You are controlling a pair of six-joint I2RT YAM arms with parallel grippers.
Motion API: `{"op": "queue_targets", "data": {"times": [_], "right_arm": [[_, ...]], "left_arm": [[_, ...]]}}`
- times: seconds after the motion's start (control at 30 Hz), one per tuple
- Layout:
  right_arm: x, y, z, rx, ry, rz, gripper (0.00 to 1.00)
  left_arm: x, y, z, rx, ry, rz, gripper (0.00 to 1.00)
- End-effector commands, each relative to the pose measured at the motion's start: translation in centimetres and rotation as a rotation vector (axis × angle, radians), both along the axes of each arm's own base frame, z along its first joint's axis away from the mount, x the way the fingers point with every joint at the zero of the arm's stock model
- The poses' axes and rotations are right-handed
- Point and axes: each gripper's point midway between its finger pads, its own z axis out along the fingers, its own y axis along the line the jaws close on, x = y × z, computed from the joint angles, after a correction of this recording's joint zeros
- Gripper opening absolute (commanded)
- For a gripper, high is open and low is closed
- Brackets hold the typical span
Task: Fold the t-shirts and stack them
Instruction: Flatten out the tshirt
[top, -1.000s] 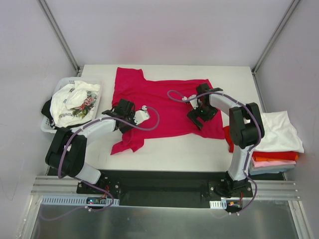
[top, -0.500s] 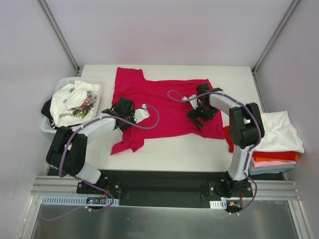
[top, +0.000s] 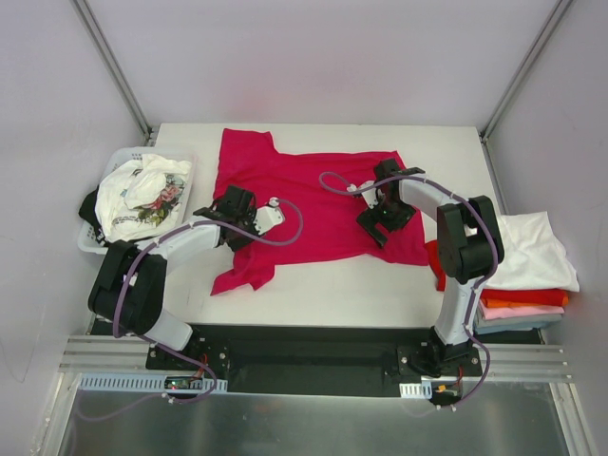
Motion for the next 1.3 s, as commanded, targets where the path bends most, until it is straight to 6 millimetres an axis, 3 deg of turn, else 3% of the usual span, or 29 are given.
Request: {"op": "queue_targets", "data": {"times": [0.0, 0.17, 0.27, 0.83, 0.97, 1.0, 1.13, 1.27], "right_arm": [[-0.1, -0.6, 0.3, -0.019, 0.016, 0.005, 1.00], [0.1, -0.5, 0.3, -0.014, 0.017, 0.000, 1.00], [0.1, -0.4, 0.4, -0.012, 0.018, 0.000, 1.00], [-0.1, -0.6, 0.3, -0.017, 0.024, 0.005, 1.00], [-0.2, -0.6, 0.2, -0.018, 0.026, 0.009, 1.00], [-0.3, -0.7, 0.2, -0.018, 0.029, 0.008, 1.00], [-0.2, -0.7, 0.2, -0.018, 0.026, 0.008, 1.00], [-0.2, -0.7, 0.2, -0.018, 0.029, 0.009, 1.00]], "left_arm": [[0.3, -0.3, 1.2, -0.037, -0.028, -0.005, 0.39], [0.2, -0.2, 1.5, -0.038, -0.039, -0.011, 0.49], [0.4, -0.1, 0.8, -0.021, -0.022, -0.010, 0.49], [3.1, -0.3, 0.8, 0.004, -0.036, -0.018, 0.48], [3.4, -0.4, 0.4, 0.007, -0.027, -0.017, 0.40], [3.4, -0.3, 0.3, 0.009, -0.023, -0.018, 0.28], [3.1, 0.3, -0.3, 0.020, -0.008, -0.012, 0.01], [2.6, 0.9, -0.5, 0.028, -0.003, -0.002, 0.00]]}}
